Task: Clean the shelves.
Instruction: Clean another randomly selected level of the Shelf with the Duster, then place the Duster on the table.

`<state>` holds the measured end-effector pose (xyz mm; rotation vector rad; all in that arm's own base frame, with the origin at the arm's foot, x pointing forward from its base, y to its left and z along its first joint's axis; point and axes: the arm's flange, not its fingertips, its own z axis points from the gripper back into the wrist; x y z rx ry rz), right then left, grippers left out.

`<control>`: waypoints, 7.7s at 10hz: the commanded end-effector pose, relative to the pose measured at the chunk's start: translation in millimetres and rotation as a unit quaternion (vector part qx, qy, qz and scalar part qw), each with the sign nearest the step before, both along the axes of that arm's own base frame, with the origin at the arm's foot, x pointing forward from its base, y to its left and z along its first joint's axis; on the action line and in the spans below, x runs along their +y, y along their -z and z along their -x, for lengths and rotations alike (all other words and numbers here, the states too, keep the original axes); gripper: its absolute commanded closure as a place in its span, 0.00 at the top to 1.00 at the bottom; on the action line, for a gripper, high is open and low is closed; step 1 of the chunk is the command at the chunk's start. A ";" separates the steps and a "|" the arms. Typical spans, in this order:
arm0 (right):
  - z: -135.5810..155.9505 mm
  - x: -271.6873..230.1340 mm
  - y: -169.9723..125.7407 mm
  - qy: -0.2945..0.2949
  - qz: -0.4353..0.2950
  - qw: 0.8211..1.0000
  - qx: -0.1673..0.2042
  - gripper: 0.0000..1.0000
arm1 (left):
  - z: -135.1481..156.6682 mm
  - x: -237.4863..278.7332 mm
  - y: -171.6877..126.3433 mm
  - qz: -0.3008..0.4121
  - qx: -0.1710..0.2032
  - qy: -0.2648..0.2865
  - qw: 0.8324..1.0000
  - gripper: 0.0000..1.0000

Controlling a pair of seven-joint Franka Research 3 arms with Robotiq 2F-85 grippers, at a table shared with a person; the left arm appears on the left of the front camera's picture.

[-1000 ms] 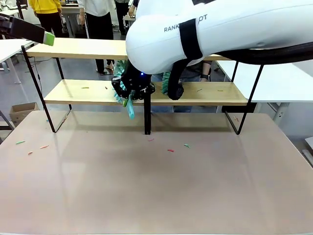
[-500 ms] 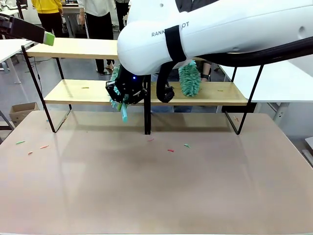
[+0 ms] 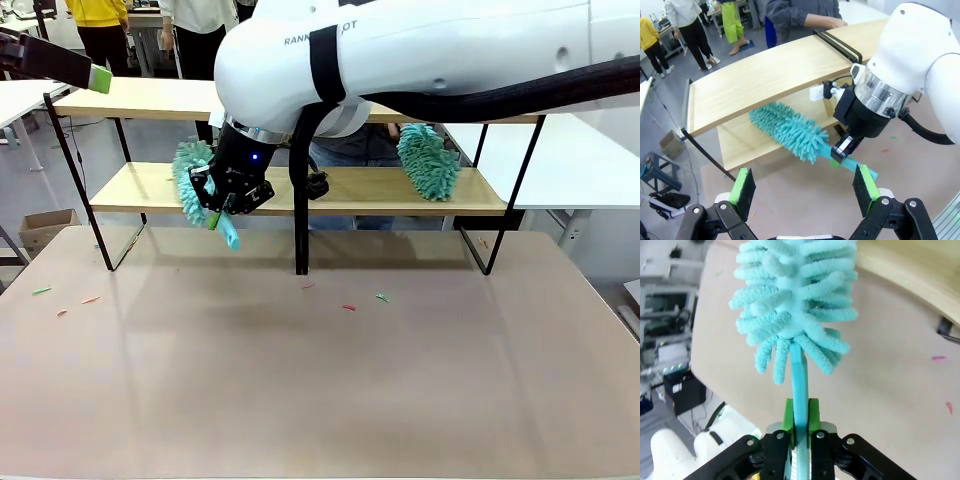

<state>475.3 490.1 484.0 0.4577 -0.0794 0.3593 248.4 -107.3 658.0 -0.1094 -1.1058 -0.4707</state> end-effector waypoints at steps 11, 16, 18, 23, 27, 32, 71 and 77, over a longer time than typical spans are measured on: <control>43.5 -121.8 -36.6 -0.370 -0.104 0.909 0.163 0.12 | 1.1 1.4 2.8 0.003 -0.003 0.000 1.000 1.00; 156.1 -230.0 -12.1 -0.423 -0.082 0.887 0.166 0.12 | 1.1 1.4 2.8 0.003 -0.003 0.000 1.000 1.00; 210.2 -300.0 0.6 -0.372 -0.088 0.916 0.121 0.12 | 1.1 1.4 2.8 0.003 -0.003 0.000 1.000 1.00; 170.7 -335.3 -14.9 -0.391 -0.167 0.903 0.062 0.12 | 1.1 1.4 2.8 0.003 -0.003 0.000 1.000 1.00; 199.9 -542.4 -94.0 -0.275 -0.249 0.905 -0.206 0.12 | 1.1 1.4 2.8 0.003 -0.003 0.000 1.000 1.00; 282.7 -681.9 -70.1 0.117 -0.299 0.861 -0.395 0.12 | 1.1 1.4 2.8 0.003 -0.003 0.000 1.000 1.00; 281.4 -532.1 208.2 -0.454 0.114 0.848 -0.249 0.70 | -67.9 251.8 324.2 0.623 0.496 -0.005 0.605 1.00; 264.2 -607.5 67.1 -0.135 -0.120 0.943 -0.281 1.00 | -67.9 251.8 324.2 0.623 0.496 -0.005 0.605 1.00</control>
